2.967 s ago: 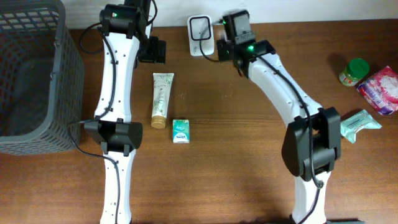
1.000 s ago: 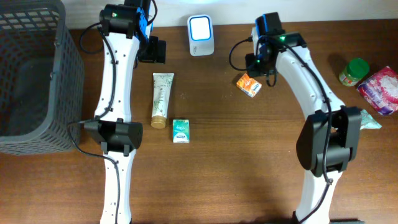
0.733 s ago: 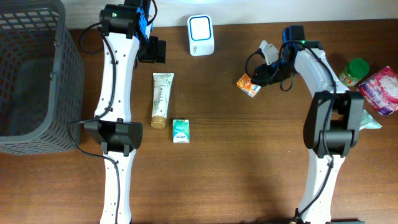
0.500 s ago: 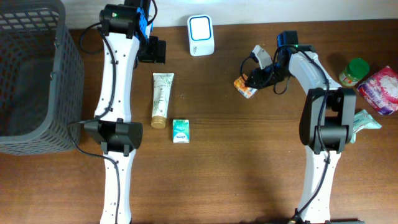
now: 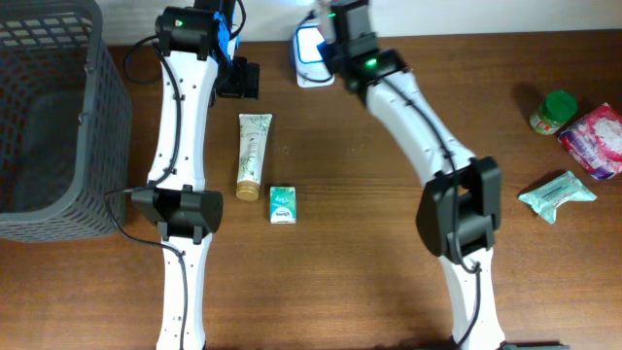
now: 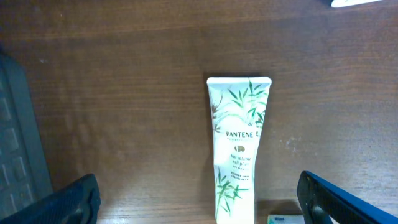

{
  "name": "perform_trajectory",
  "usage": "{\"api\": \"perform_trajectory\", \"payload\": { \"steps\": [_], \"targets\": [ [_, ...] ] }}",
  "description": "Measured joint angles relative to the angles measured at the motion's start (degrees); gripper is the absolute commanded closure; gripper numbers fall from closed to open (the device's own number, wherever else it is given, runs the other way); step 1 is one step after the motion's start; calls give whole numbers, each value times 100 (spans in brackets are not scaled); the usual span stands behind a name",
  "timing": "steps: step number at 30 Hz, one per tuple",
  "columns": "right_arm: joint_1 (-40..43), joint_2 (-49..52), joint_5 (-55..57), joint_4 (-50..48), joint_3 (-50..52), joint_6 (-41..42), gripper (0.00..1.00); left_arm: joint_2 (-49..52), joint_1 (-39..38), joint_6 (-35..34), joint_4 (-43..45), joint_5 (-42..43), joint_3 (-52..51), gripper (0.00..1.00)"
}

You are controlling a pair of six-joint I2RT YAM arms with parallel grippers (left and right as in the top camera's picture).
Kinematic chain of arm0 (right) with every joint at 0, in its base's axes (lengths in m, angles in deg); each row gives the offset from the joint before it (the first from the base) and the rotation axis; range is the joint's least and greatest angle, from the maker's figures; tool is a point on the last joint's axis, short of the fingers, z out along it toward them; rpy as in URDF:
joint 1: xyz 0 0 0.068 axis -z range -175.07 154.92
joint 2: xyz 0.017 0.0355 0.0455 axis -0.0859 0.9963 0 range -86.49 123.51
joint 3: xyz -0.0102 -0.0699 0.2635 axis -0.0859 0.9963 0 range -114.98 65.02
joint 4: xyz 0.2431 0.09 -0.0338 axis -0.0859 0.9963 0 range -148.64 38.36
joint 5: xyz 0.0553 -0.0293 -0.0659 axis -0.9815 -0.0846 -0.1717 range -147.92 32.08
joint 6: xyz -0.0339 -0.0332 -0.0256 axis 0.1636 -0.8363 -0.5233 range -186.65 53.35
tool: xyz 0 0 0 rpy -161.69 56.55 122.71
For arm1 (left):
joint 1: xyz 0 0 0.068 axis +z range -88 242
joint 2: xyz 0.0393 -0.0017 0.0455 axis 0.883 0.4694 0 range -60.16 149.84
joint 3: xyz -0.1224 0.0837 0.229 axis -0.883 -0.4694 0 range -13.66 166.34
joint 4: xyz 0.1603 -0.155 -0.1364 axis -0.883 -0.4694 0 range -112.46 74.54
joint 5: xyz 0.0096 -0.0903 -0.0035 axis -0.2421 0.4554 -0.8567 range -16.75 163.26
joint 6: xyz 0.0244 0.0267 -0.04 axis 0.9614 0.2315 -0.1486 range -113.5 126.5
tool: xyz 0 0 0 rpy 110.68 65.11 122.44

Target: Scan the item barcode

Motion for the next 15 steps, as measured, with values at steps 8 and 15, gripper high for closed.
{"api": "perform_trajectory", "payload": {
  "steps": [8,15],
  "targets": [
    [-190,289,269,-872,0,-262,96,0,0,0,2,0,0,1],
    [168,299,243,-310,4,1473,96,0,0,0,0,0,0,1]
  ]
}}
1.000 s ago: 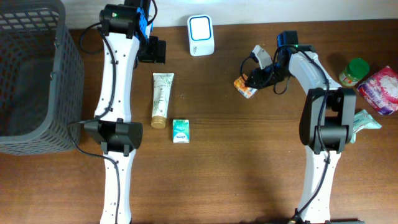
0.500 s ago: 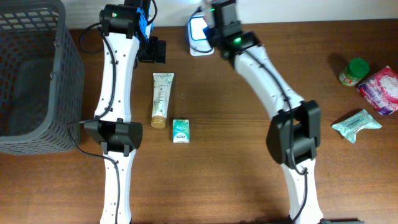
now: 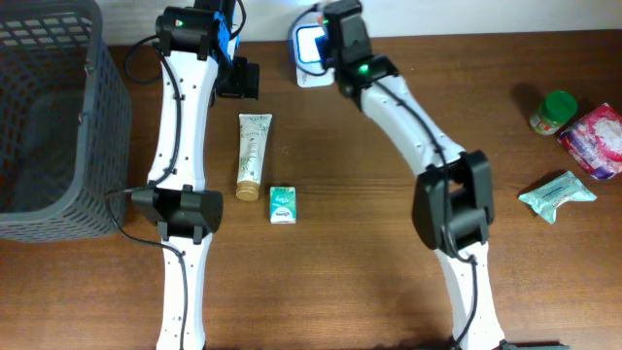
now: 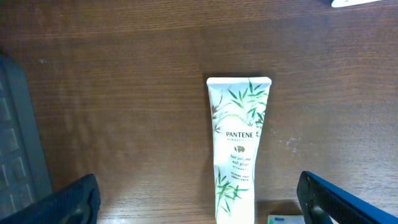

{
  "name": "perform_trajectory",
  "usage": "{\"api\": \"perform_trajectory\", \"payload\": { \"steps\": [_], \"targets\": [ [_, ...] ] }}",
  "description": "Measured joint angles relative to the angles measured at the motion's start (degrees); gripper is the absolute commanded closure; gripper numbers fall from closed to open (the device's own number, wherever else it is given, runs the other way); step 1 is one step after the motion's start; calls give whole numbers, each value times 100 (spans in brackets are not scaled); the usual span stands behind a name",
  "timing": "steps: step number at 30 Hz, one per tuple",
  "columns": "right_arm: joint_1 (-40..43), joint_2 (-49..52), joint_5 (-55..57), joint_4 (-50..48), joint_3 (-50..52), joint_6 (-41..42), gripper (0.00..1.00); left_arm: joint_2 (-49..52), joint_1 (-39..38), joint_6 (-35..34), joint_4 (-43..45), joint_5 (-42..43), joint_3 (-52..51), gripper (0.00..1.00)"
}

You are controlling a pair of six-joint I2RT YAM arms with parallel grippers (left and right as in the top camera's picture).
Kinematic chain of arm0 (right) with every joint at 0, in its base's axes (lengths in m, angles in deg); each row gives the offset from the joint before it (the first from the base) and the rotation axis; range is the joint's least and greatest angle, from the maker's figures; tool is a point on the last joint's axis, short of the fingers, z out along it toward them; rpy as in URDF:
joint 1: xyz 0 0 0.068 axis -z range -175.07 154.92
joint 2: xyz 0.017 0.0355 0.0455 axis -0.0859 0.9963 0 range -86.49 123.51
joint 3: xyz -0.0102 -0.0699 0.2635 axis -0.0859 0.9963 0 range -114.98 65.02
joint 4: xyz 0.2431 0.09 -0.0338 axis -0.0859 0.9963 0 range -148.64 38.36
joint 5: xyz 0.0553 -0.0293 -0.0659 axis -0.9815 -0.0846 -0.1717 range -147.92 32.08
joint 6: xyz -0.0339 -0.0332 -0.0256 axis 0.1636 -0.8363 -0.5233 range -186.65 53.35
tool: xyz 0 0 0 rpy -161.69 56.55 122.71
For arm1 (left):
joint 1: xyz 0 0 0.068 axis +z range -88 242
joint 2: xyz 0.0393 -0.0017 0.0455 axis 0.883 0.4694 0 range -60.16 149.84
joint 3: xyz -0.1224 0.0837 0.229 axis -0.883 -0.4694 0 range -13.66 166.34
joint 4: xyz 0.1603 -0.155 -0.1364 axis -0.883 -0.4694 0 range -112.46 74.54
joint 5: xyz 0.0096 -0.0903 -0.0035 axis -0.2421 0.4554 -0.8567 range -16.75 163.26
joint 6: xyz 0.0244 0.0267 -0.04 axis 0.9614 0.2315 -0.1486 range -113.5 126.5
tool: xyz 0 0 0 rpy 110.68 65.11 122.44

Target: Scan the item barcode

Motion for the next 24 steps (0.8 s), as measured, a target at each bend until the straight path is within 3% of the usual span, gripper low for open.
{"api": "perform_trajectory", "payload": {
  "steps": [3,9,13,16,18,21,24],
  "targets": [
    [737,-577,0,1196,28,1014,96,0,0,0,2,-2,0,1],
    [3121,-1910,468,4564,-105,2793,96,2,0,0,4,0,0,1],
    [3978,-1674,468,5265,262,3045,96,0,0,0,2,0,0,1],
    [4422,-1615,470,5016,909,3093,95,2,0,0,2,0,0,1],
    [4603,-1609,468,4684,1379,3097,44,0,0,0,2,0,0,1],
    [4706,-1585,450,4092,1845,3091,19,0,0,0,2,0,0,1],
    [4699,-1580,-286,3718,1873,2717,12,0,0,0,4,0,0,1]
  ]
}}
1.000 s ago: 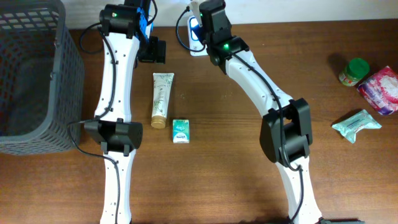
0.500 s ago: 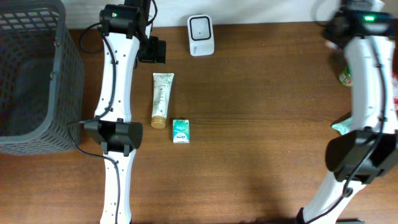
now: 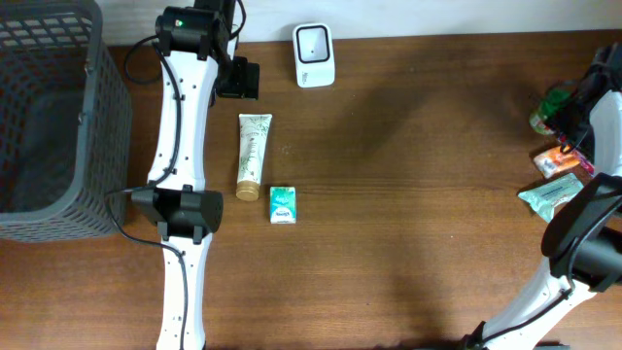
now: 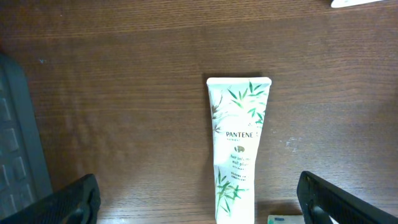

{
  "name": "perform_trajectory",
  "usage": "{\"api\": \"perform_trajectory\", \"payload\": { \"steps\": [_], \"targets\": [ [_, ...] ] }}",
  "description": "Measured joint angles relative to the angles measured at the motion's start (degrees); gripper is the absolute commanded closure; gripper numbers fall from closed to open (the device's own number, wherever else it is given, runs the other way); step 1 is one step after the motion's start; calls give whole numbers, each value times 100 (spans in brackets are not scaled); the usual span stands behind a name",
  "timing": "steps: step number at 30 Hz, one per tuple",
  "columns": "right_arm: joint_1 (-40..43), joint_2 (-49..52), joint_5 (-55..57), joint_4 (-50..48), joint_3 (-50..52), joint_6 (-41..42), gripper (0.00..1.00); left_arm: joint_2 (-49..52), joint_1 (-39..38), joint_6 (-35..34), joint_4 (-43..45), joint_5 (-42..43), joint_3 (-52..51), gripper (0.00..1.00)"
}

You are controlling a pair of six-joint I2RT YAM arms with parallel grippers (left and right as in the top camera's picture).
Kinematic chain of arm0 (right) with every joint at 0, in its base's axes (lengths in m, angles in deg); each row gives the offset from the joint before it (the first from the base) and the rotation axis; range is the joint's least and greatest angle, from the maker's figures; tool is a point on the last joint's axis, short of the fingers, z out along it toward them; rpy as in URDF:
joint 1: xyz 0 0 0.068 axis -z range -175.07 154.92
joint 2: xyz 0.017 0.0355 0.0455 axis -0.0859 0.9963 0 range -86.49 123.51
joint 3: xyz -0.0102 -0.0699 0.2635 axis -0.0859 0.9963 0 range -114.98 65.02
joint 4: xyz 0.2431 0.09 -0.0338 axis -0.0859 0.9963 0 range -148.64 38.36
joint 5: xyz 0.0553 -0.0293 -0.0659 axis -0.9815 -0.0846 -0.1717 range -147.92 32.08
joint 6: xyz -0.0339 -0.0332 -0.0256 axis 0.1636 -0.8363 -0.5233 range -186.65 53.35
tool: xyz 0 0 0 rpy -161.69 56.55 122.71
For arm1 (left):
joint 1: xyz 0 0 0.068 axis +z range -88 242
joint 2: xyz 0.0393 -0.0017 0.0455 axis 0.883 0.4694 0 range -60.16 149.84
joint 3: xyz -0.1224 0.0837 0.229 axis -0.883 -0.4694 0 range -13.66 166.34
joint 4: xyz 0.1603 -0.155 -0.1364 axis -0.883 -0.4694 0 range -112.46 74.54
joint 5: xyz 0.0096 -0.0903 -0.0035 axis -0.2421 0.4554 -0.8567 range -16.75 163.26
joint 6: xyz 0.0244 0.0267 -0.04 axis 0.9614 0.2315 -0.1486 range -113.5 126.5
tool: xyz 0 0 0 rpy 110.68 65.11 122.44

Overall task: Scan the item barcode
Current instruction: 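Carry the Kleenex box to the far right and release it, then grasp the small teal box with the right gripper and lift it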

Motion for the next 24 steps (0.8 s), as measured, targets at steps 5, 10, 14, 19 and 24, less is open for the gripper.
{"api": "perform_trajectory", "payload": {
  "steps": [5,10,14,19,24],
  "targets": [
    [-431,0,-2855,-31,0,-990,12,0,0,0,-2,0,0,1],
    [-2131,0,-4496,782,35,-1493,12,0,0,0,0,0,0,1],
    [-3803,2,-4721,498,704,-1534,19,0,0,0,2,0,0,1],
    [-5031,11,-4780,-629,1419,-654,30,2,0,0,2,0,0,1],
    [-5901,13,-4437,-2310,2387,927,44,0,0,0,2,0,0,1]
  ]
}}
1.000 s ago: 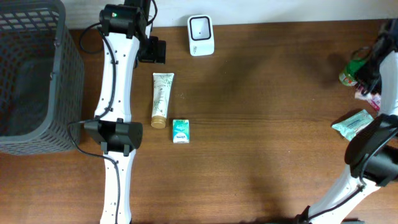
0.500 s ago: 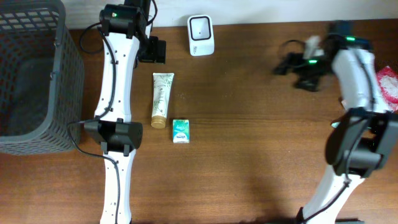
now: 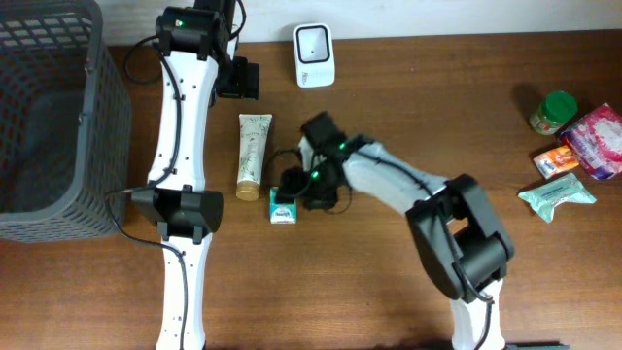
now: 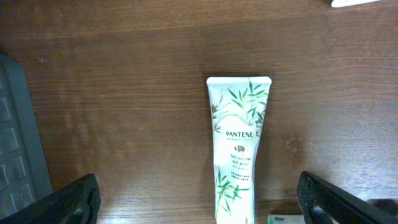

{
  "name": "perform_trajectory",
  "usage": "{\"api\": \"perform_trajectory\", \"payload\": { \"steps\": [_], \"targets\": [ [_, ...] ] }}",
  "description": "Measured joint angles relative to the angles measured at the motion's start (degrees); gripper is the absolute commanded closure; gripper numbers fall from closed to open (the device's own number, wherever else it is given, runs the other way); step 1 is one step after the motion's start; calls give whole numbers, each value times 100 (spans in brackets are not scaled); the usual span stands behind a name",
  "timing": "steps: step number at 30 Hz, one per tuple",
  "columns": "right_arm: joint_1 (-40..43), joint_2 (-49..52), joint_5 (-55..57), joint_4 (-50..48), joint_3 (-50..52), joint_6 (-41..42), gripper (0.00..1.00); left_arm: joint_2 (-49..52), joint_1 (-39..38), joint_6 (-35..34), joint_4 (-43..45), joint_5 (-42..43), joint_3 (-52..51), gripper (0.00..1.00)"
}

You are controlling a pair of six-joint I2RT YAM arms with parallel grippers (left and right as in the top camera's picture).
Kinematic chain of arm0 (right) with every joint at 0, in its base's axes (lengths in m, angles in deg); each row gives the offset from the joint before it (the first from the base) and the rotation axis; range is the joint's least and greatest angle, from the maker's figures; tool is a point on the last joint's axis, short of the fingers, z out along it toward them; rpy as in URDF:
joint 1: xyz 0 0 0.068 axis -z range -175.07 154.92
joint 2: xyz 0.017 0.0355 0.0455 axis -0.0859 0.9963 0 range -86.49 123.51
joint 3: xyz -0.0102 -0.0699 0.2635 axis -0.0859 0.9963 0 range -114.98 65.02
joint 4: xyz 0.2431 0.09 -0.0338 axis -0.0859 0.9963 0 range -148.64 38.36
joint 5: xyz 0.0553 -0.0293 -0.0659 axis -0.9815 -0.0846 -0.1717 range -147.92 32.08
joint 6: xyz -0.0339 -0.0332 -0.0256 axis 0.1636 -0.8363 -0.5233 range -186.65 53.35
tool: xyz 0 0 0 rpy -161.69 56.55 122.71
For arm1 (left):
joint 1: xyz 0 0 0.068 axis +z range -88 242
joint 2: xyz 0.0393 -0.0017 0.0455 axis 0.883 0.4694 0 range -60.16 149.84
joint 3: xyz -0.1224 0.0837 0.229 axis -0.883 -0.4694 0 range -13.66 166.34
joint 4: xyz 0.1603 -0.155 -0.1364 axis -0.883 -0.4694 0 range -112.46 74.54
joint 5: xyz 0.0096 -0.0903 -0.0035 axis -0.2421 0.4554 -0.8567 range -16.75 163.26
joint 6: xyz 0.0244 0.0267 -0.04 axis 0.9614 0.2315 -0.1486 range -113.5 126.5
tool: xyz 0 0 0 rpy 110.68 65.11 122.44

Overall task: Scan the item barcode
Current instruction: 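Grasp the small teal box with the right gripper and lift it, then hold the small teal box up in front of the scanner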

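A white barcode scanner (image 3: 314, 55) stands at the back of the table. A white Pantene tube (image 3: 252, 154) lies lengthwise on the wood, also in the left wrist view (image 4: 236, 146). A small green box (image 3: 282, 206) lies just right of the tube's cap. My right gripper (image 3: 299, 192) is low at the box's right side; whether it touches or grips the box is hidden. My left gripper (image 3: 238, 80) hangs open above the tube's far end, its fingers (image 4: 74, 199) spread wide with nothing between them.
A dark mesh basket (image 3: 49, 117) stands at the left edge. At the far right lie a green-lidded jar (image 3: 554, 110), a pink packet (image 3: 595, 139), a small orange packet (image 3: 556, 160) and a teal packet (image 3: 556, 193).
My right arm has moved from the far right edge, by the pile of items, to the table's middle beside the green box. The left arm, tube and box have not moved.
My right gripper was over the scanner at the back at the first two moments. Then it was at the far right, where an orange packet now showed beside the pile. Now it is down at the green box. The left gripper stayed open above the tube throughout.
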Motion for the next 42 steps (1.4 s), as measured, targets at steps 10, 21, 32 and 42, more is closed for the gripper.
{"api": "perform_trajectory", "payload": {
  "steps": [10,21,32,42],
  "targets": [
    [-245,-2,-105,-225,201,640,96,0,0,0,-2,0,0,1],
    [726,-9,-3668,2282,269,-4929,96,0,0,0,-2,0,0,1],
    [957,-55,3233,1340,-3060,-3062,96,0,0,0,-13,2,0,1],
    [957,1386,4680,-3163,-3141,-4903,96,2,0,0,-4,0,0,1]
  ]
}}
